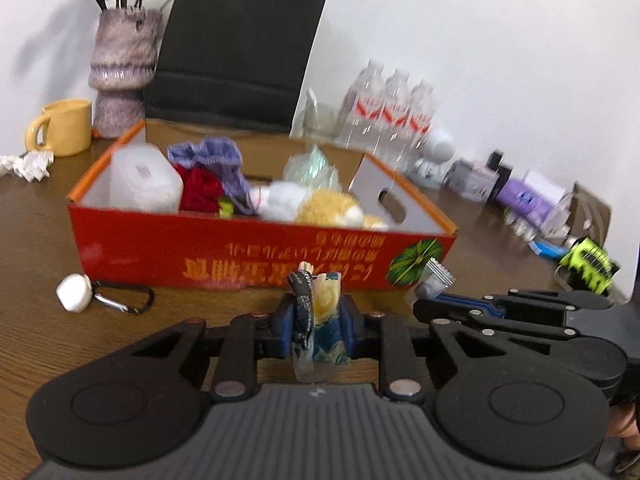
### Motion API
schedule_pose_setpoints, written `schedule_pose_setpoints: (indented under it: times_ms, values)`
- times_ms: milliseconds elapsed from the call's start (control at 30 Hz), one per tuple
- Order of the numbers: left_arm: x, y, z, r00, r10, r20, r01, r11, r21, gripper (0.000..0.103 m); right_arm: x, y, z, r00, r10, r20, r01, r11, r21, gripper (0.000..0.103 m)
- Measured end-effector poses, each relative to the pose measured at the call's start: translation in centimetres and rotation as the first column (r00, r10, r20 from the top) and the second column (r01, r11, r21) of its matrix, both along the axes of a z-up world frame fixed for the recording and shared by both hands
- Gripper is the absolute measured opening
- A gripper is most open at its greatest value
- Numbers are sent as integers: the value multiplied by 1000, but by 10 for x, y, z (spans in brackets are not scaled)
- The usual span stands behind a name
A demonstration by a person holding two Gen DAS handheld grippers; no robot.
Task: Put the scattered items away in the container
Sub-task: 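Carry packet and clear item into the box and open both tools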
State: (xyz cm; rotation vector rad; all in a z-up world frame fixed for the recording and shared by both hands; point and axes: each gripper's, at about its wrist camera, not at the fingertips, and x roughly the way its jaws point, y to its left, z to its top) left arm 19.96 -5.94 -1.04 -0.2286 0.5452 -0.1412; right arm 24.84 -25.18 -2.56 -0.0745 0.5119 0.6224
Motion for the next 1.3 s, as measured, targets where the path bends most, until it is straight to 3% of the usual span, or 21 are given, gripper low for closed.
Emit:
schedule_pose_setpoints:
  times_ms: [167, 267, 367, 500, 667, 833, 900, 967, 1033, 1100, 1133, 1200, 1267, 1300]
  values:
    - [9, 14, 35, 997, -15, 70, 13, 1000, 24, 24, 6, 9, 29, 998, -29, 51, 25, 998, 63, 6]
    - [25, 23, 55, 992, -2, 124, -4, 999, 43, 24, 26, 19, 42, 996, -65, 66, 60, 995, 78, 6]
    - [50, 33, 64, 989, 21, 143, -23, 1000, 13, 24, 55, 27, 48, 994, -95, 47, 90, 991, 96, 6]
    - [78, 44, 59, 990, 33, 140, -28, 999, -40, 24, 95, 33, 43, 990, -139, 2, 138, 985, 101, 6]
    - [115, 52, 41, 996, 38, 77, -37, 999, -15, 24, 138, 39, 32, 979, -197, -47, 200, 978, 67, 6]
    - [140, 53, 22, 1000, 11, 5, -11, 1000, -7, 25, 158, 48, 18, 978, -191, -86, 193, 981, 9, 7]
    - [143, 51, 20, 1000, 4, 7, -4, 1000, 11, 27, 161, 51, 14, 978, -185, -96, 184, 983, -10, 8]
    - [144, 51, 19, 1000, 7, 5, -7, 1000, 19, 37, 162, 51, 11, 976, -189, -107, 188, 982, -22, 13]
    - [144, 51, 18, 1000, 17, -1, -17, 1000, 16, 52, 162, 51, 10, 974, -194, -116, 192, 981, -29, 22]
    - [142, 51, 19, 1000, 29, 0, -29, 1000, 11, 67, 161, 51, 11, 973, -196, -122, 194, 981, -26, 56]
    - [140, 51, 21, 1000, 31, 4, -31, 999, 14, 77, 159, 50, 12, 973, -198, -117, 196, 980, -26, 62]
    - [138, 49, 25, 999, 29, 28, -30, 999, 23, 86, 155, 51, 16, 975, -202, -97, 200, 979, -32, 78]
    - [135, 47, 29, 999, 27, 45, -28, 999, 28, 103, 153, 51, 20, 975, -202, -91, 199, 979, -35, 95]
    - [132, 45, 31, 998, 31, 55, -33, 999, 34, 103, 152, 51, 22, 976, -199, -90, 196, 980, -38, 101]
